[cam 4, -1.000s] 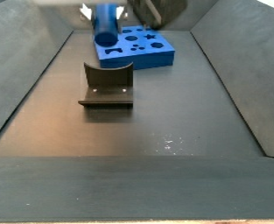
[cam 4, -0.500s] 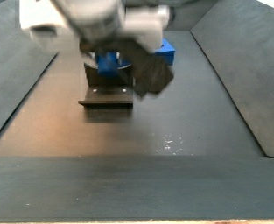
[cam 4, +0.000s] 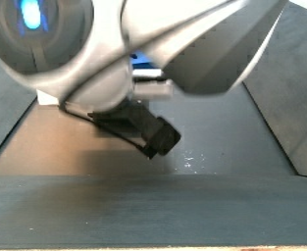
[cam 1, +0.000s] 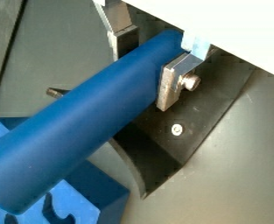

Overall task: Pick up the round object. Move up. Place the round object on the fixture. Regrasp the round object. Move to above the board. Insert the round object.
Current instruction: Place the round object on the fixture, then regrasp the round object.

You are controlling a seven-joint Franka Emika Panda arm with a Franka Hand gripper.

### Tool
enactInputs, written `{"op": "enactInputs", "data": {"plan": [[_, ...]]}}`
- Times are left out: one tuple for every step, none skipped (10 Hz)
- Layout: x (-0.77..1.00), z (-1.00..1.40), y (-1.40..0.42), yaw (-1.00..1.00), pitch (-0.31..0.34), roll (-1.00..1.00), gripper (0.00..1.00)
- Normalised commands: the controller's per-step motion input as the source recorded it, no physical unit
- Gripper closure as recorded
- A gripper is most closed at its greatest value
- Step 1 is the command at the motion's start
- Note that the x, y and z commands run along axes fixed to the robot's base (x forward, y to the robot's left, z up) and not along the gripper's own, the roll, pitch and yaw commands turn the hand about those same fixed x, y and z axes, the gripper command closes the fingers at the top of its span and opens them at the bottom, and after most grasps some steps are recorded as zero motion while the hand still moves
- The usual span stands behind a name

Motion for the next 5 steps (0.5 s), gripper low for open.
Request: {"op": "enactInputs", "data": {"plan": [[0.0, 0.0, 0.0, 0.0, 0.0, 0.0, 0.0], [0.0, 1.0, 0.0, 0.09, -0.068, -0.04, 0.0], [0.0, 1.0, 0.0, 0.1, -0.064, -0.04, 0.0], [-0.03, 1.0, 0.0, 0.1, -0.05, -0.03, 0.0], [-0.04, 1.0, 0.0, 0.1, -0.027, -0.02, 0.0]]}}
